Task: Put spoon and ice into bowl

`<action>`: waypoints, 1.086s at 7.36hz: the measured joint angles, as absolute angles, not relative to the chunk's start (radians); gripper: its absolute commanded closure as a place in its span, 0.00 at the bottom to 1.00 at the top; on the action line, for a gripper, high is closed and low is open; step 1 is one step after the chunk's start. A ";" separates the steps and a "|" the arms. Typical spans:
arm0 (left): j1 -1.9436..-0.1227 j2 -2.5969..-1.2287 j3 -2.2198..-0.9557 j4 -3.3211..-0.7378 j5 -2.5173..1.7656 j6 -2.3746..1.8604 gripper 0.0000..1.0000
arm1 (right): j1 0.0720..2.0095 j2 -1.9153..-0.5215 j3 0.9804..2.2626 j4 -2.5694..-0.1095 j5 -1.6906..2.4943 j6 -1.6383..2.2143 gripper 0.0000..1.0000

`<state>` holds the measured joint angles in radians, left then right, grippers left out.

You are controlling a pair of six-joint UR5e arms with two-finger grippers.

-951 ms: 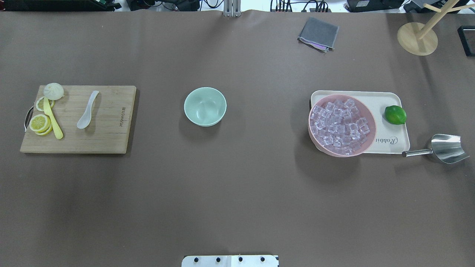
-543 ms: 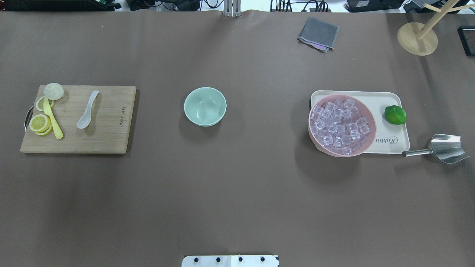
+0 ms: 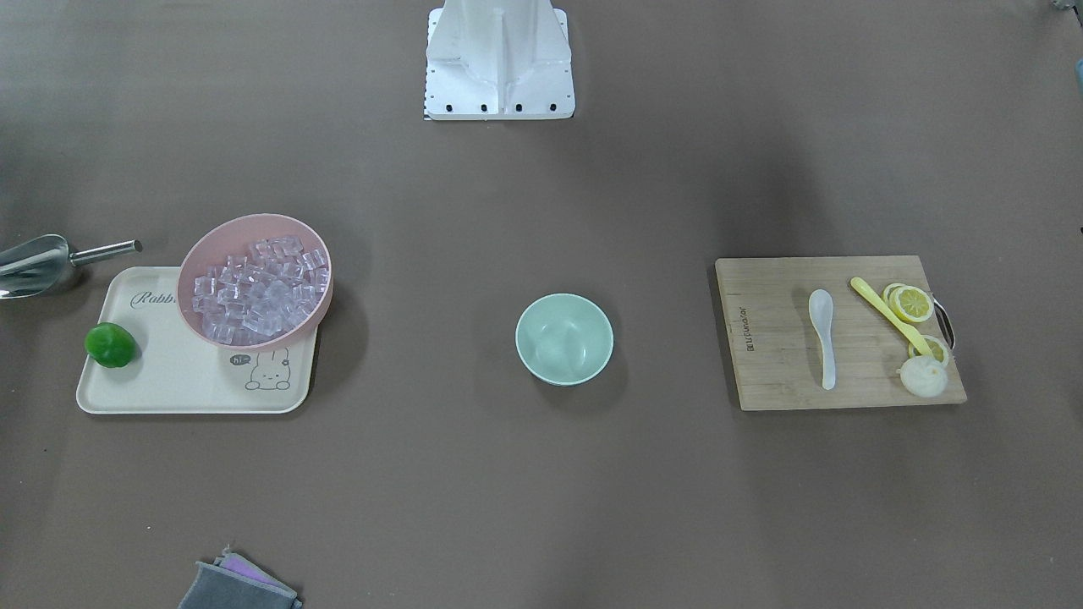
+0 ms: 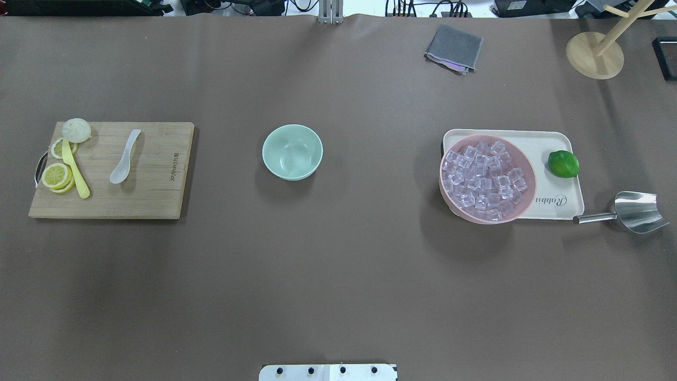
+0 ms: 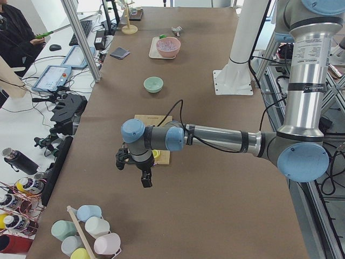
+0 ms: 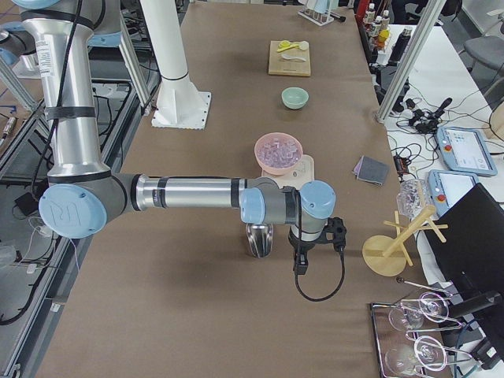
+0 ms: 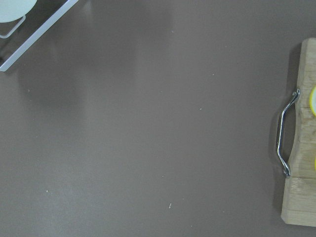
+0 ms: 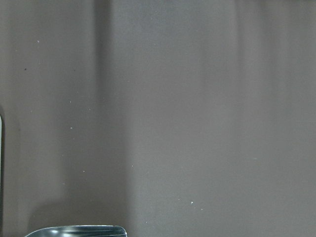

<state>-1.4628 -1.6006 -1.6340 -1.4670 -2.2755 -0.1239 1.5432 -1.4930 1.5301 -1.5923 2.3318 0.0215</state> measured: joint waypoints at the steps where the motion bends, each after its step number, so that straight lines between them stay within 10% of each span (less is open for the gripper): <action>1: -1.463 -1.601 -1.634 -1.467 -2.274 -0.123 0.01 | 1.543 -1.492 1.530 -1.592 2.331 0.022 0.00; 8: -1.461 -1.619 -1.637 -1.458 -2.280 -0.121 0.01 | 1.533 -1.493 1.534 -1.601 2.332 0.021 0.00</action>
